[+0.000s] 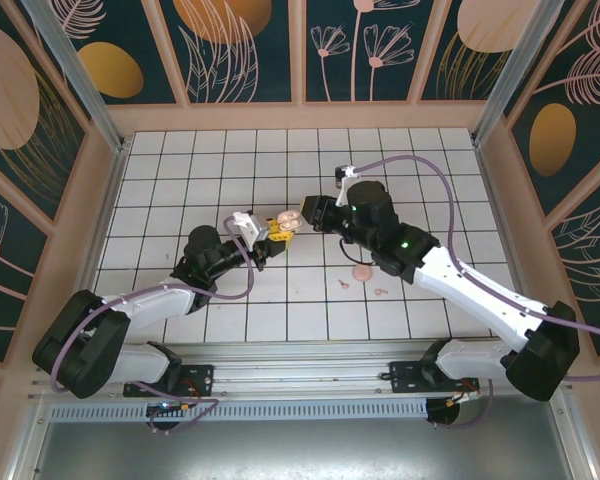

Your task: Insert wireless bluetooth earbuds into charging case

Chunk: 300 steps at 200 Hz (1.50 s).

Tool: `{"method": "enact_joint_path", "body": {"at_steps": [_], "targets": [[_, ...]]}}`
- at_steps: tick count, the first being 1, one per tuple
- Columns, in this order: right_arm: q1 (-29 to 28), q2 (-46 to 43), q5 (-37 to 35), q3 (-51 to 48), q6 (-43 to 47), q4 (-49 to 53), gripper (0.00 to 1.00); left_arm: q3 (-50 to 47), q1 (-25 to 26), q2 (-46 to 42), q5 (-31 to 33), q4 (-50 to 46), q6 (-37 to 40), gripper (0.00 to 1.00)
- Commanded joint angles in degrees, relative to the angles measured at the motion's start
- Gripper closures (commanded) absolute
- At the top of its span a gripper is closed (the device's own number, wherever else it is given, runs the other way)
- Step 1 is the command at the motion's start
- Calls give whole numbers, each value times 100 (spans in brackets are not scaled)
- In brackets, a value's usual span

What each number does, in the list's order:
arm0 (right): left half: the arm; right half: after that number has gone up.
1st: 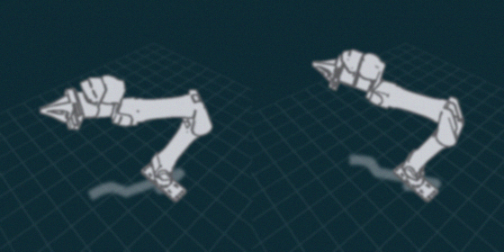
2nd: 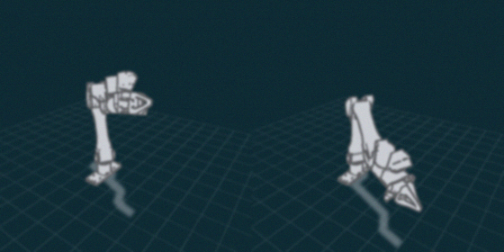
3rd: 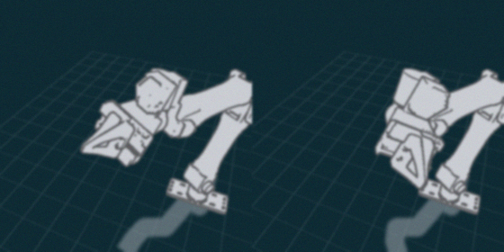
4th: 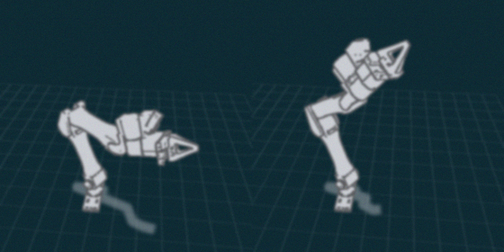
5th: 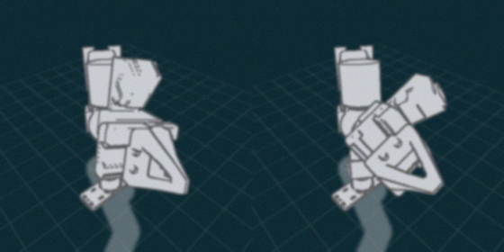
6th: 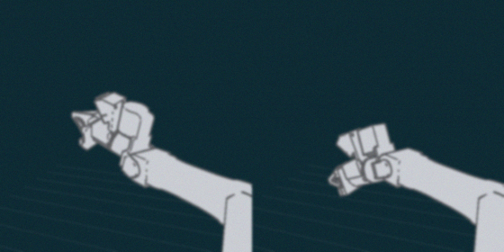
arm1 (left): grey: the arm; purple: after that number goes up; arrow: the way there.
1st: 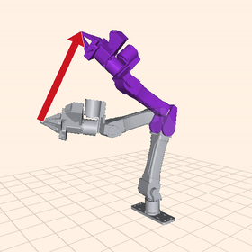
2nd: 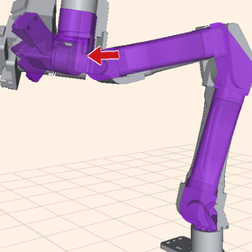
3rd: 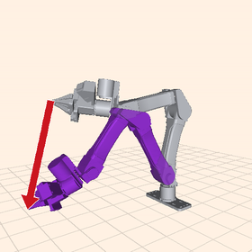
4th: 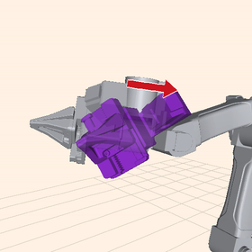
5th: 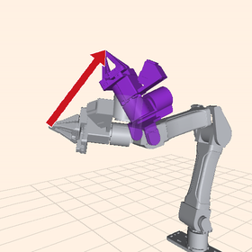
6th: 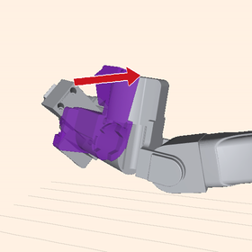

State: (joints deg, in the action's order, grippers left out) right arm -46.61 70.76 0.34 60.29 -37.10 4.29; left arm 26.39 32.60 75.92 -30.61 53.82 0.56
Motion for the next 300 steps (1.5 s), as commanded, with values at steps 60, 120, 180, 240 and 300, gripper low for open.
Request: {"method": "enact_joint_path", "body": {"at_steps": [60, 120, 180, 240, 300], "targets": [[-277, 379, 291, 272, 197, -573, 78, 166, 19, 128, -7, 580, -374, 89], [-348, 306, 291, 93, 92, -550, 78, 168, 17, 199, 22, 806, -561, 89], [-397, 255, 292, -45, 45, -489, 78, 156, 18, 171, 94, 906, -651, 89], [-419, 171, 429, -164, 25, -474, 78, 165, 25, 189, 156, 990, -738, 89], [-428, 239, 670, -185, 9, -423, 78, 164, 23, 177, 160, 1034, -764, 89]]}}
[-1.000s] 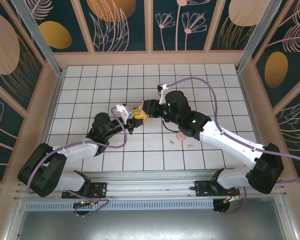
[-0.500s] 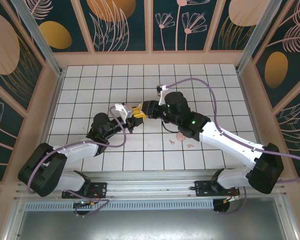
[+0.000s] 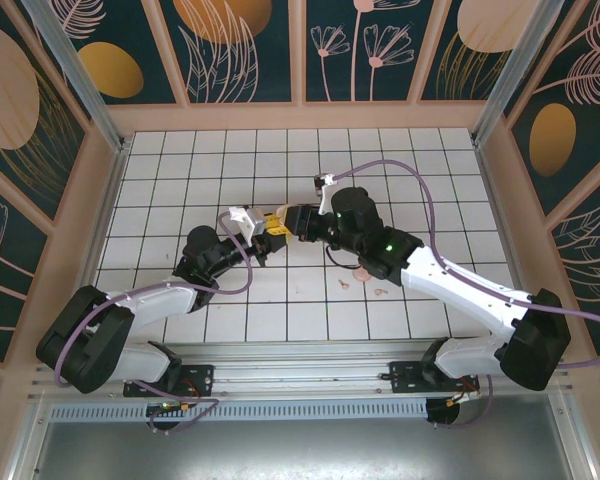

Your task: Insert wireless bluetooth earbuds into charging case

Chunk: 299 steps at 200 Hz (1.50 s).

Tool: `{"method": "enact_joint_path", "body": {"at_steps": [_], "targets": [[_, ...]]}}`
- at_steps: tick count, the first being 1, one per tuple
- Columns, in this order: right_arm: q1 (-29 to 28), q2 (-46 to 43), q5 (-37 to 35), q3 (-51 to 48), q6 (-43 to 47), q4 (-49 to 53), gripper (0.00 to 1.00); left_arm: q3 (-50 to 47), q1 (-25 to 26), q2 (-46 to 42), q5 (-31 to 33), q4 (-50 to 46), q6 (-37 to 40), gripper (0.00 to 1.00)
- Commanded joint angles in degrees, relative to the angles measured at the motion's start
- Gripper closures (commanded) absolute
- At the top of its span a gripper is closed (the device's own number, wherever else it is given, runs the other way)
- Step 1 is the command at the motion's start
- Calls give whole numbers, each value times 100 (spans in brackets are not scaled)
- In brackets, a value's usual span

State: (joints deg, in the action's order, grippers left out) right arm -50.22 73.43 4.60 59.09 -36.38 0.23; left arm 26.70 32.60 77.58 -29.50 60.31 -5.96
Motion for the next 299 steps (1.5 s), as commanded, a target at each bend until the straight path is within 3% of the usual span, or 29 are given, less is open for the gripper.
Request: {"method": "enact_joint_path", "body": {"at_steps": [1, 47, 107, 204, 236, 260, 286, 299], "targets": [[-68, -25, 252, -60, -63, -11, 78, 129, 25, 11, 44, 385, -110, 89], [-82, 84, 273, 16, -45, 185, 78, 125, 25, -31, 45, 351, -88, 89], [-71, -20, 21, 215, 67, 433, 65, 125, 18, -44, 23, 253, 2, 89], [179, -657, -23, 427, 634, 669, 57, 110, 20, -132, -335, 122, 262, 89], [501, -1001, 602, 277, 1747, 666, 50, 162, 20, -217, -758, -168, 657, 88], [684, -1095, 1142, 438, 3152, 1152, 47, 286, 23, -293, -896, -645, 1050, 88], [741, -1113, 1964, 708, 5277, 1940, 47, 366, 15, -376, -976, -1097, 1469, 88], [741, -1094, 1900, 849, 5983, 2288, 38, 421, 18, -405, -988, -1306, 1631, 88]]}}
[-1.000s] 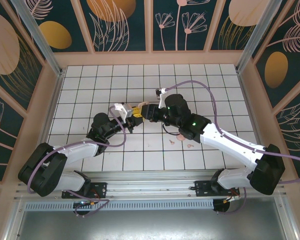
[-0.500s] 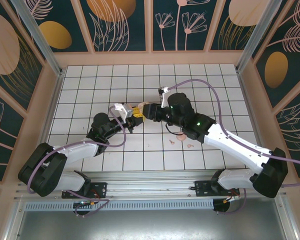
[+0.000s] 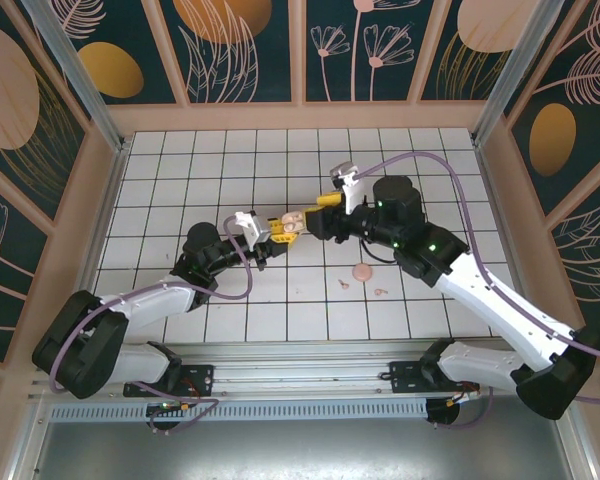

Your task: Insert wireless bluetooth earbuds into charging case

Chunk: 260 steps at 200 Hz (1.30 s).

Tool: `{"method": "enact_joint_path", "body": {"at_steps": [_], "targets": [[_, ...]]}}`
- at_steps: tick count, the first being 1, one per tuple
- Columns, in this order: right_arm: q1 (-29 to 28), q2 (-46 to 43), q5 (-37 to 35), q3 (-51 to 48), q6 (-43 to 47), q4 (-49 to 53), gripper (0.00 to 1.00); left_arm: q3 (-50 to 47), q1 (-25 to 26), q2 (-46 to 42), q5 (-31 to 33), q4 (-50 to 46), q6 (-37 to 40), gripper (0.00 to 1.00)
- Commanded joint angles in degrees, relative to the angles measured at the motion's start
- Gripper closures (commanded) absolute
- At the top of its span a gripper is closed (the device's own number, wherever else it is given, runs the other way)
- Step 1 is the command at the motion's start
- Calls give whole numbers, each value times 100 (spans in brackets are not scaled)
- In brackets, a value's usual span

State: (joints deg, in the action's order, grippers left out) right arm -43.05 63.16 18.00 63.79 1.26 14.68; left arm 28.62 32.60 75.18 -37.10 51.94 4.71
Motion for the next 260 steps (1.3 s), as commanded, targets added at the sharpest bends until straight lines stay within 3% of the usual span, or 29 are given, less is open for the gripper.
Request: {"method": "enact_joint_path", "body": {"at_steps": [1, 33, 57, 86, 173, 260], "targets": [[24, -58, 545, 397, 2255, 857, 38, 230, 22, -168, -227, -480, 570, 88], [18, 344, 277, 944, 3602, 1723, 26, 275, 19, -247, -227, -650, 758, 88], [-56, 739, -11, 1238, 4341, 2205, 23, 310, 23, -278, -243, -772, 837, 88], [-160, 1028, -90, 1288, 4820, 2080, 21, 311, 19, -315, -261, -826, 846, 88], [-169, 1647, 468, 1526, 5249, 2433, 25, 320, 22, -363, -193, -870, 841, 88], [-239, 1314, 655, 1316, 4987, 2844, 39, 294, 14, -346, -21, -756, 689, 88]]}}
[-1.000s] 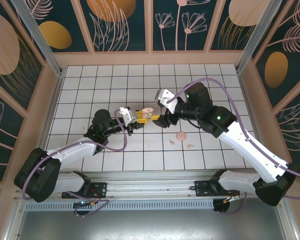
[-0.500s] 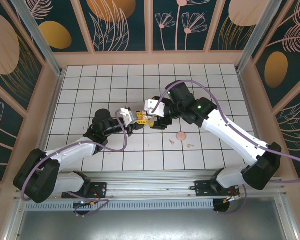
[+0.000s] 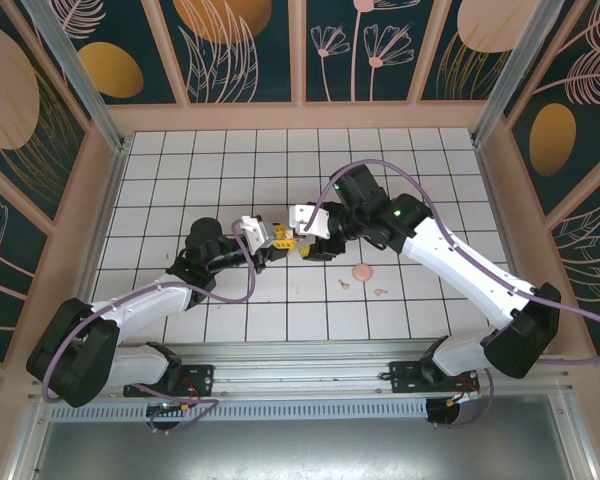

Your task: Insert wireless bluetooth earbuds into charging case

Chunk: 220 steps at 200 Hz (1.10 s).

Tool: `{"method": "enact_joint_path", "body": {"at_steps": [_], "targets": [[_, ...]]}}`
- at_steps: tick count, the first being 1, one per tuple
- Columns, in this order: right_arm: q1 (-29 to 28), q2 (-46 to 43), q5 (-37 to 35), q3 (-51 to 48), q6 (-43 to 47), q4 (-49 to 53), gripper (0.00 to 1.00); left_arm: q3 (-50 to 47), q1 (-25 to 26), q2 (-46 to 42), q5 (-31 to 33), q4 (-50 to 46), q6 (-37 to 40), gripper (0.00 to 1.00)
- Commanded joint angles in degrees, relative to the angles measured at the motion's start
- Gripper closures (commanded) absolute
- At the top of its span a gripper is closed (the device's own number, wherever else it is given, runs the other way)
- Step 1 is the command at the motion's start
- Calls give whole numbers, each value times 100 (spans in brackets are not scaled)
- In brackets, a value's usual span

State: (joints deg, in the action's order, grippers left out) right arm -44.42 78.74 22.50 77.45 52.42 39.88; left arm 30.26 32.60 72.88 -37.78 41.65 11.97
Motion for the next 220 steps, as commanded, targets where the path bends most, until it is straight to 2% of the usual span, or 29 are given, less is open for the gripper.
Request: {"method": "enact_joint_path", "body": {"at_steps": [1, 30, 46, 75, 92, 112, 134, 159, 188, 220], "targets": [[-102, -249, 199, -56, -137, 326, 39, 129, 21, -116, 49, 273, -37, 88], [-86, -640, 85, -327, -483, -51, 40, 108, 21, -132, 76, 336, -241, 88], [15, -944, 27, -602, -1029, -548, 40, 52, 14, -139, 170, 476, -547, 88], [516, -1608, 170, -1374, -2860, -1987, 41, 106, 14, -11, 443, 489, -1562, 88], [767, -1893, -166, -1784, -4216, -2768, 41, 146, 11, 53, 547, 448, -2300, 86], [986, -2007, -873, -1997, -5498, -3058, 42, 361, 10, 210, 613, -38, -3143, 85], [1179, -1979, -921, -2108, -6393, -3054, 44, 710, -21, 483, 176, -531, -3876, 85], [1208, -1938, -1055, -2127, -6959, -2901, 44, 1111, -104, 763, -238, -1202, -4395, 84], [1221, -2022, -1579, -2132, -7262, -2682, 44, 1642, -417, 1148, -542, -2304, -4721, 85], [1226, -2109, -1561, -2343, -7423, -2917, 44, 1994, -755, 1434, -719, -2935, -5106, 86]]}}
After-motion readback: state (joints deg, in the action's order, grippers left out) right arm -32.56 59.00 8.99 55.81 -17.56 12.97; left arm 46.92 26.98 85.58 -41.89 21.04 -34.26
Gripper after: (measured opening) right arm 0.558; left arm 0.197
